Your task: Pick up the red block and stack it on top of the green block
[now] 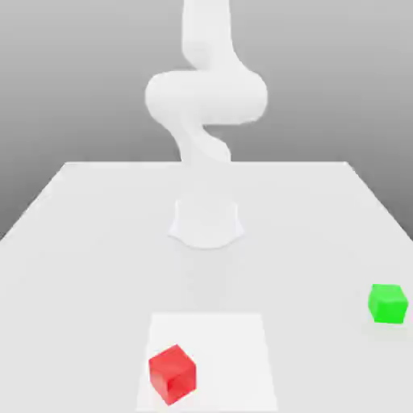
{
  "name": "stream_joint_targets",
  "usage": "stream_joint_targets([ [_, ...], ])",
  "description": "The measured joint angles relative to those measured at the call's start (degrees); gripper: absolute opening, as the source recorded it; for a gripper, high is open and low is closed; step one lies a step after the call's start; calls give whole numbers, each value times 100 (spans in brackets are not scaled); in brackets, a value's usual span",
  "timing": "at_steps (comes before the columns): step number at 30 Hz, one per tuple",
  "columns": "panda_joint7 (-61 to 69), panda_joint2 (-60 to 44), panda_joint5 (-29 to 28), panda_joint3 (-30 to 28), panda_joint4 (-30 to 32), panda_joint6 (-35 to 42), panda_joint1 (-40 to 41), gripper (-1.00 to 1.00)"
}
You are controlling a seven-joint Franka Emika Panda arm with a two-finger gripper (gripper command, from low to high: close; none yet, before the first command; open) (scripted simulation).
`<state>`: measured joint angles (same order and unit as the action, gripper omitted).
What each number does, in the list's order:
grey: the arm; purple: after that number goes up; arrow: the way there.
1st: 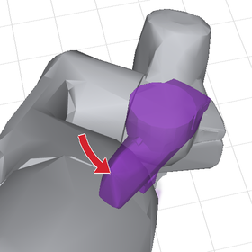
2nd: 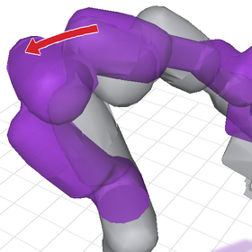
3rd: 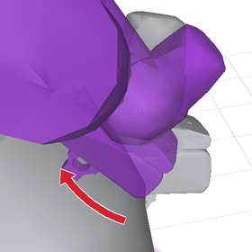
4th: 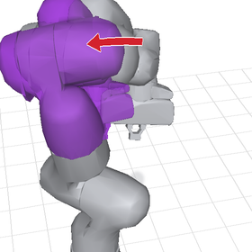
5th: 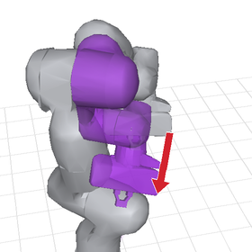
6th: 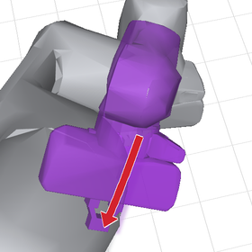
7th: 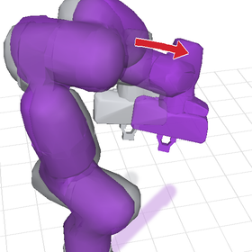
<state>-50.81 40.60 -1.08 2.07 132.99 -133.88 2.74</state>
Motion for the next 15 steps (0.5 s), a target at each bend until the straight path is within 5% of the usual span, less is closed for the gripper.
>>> stream_joint_targets([
  [15, -3047, -3172, -722, 693, 724, -1254, 1124, 0],
])
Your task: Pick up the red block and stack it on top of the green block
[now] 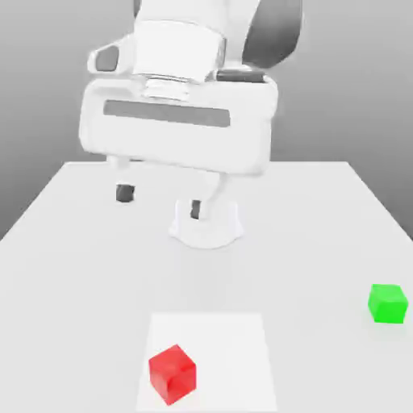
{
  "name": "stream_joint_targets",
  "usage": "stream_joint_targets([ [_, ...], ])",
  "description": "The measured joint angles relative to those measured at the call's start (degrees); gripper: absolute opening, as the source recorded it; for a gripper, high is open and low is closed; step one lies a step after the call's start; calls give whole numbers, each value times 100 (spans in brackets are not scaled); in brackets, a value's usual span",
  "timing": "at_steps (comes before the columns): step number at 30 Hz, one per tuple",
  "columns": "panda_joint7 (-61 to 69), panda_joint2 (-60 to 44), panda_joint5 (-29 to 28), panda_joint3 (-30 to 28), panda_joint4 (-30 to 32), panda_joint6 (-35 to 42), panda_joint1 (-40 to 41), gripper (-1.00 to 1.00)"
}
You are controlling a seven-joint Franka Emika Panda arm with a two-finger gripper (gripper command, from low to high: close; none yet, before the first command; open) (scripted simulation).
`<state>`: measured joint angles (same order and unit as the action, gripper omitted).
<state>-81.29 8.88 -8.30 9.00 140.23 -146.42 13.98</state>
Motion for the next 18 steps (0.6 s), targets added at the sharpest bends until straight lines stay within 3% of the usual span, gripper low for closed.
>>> stream_joint_targets([
  [9, -1206, -1775, 369, -48, 433, -809, 128, 0],
  [14, -1489, -2796, 168, -273, 333, -1611, -36, 0],
  [15, -1524, -2931, 125, -321, 314, -1722, -76, -100],
  [18, -1526, -2931, 123, -321, 314, -1728, -76, -100],
])
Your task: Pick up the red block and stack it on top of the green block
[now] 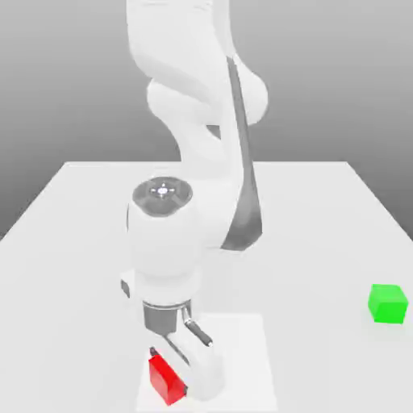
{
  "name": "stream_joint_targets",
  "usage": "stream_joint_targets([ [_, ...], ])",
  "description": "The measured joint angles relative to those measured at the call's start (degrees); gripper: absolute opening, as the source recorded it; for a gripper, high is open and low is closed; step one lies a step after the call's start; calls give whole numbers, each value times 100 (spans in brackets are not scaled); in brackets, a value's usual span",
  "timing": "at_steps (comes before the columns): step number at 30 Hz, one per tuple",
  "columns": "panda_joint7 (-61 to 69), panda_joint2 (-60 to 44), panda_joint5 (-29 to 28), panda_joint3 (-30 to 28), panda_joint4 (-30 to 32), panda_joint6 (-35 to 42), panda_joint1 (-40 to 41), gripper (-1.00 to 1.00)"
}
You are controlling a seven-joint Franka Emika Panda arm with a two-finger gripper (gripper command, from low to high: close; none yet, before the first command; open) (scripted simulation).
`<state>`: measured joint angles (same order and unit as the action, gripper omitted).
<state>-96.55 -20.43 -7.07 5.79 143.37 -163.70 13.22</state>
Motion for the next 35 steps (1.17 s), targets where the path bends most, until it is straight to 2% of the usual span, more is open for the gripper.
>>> stream_joint_targets([
  [4, -6, 4, -3, 6, 1, -1, 7, -100],
  [10, 304, 1021, 357, 350, 175, 837, 14, -100],
  [17, 697, 1462, 410, 1577, 382, 1061, -1047, -100],
  [23, 1160, 1802, 481, 2667, 523, 1284, -2888, -100],
  [28, 728, 1295, -198, 2470, 490, 882, -3047, -100],
  [32, 189, 715, -946, 2020, 450, 441, -3364, -100],
  [33, 120, 639, -1042, 1950, 446, 383, -3416, 100],
  [35, 120, 639, -1042, 1950, 446, 383, -3416, 100],
])
